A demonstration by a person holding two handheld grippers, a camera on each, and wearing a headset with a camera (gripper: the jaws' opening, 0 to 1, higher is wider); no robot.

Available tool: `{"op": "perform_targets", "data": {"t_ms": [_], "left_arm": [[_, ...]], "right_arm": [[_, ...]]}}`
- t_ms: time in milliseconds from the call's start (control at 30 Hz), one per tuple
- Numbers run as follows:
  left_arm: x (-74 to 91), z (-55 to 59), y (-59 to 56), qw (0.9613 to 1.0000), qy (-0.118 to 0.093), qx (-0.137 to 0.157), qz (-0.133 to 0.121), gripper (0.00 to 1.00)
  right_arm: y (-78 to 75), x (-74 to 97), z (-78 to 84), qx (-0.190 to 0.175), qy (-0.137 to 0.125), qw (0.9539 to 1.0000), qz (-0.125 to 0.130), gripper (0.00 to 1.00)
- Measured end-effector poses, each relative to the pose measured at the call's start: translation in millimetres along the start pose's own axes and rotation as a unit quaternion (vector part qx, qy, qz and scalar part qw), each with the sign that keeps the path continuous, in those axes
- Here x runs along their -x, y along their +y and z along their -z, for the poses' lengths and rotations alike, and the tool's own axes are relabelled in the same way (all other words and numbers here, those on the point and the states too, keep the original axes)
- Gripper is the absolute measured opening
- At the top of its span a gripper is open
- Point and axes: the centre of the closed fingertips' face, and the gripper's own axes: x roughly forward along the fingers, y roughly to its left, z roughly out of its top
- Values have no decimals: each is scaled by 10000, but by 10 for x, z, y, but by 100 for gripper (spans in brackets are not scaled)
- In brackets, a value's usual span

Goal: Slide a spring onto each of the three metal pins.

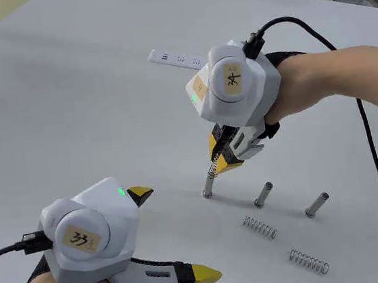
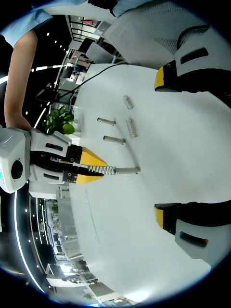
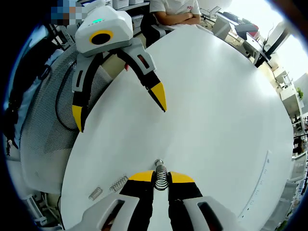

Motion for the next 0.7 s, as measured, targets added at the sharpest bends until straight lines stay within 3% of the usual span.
{"op": "perform_targets", "data": {"t_ms": [367, 700], "left_arm": [[-18, 5, -15, 10000, 8, 24, 39, 94], [-5, 2, 20, 10000, -8, 71, -1, 93]], "right_arm": [[10, -20, 5, 20, 49, 10000, -54, 7], [7, -165, 47, -12, 194, 9996, -209, 7]]}}
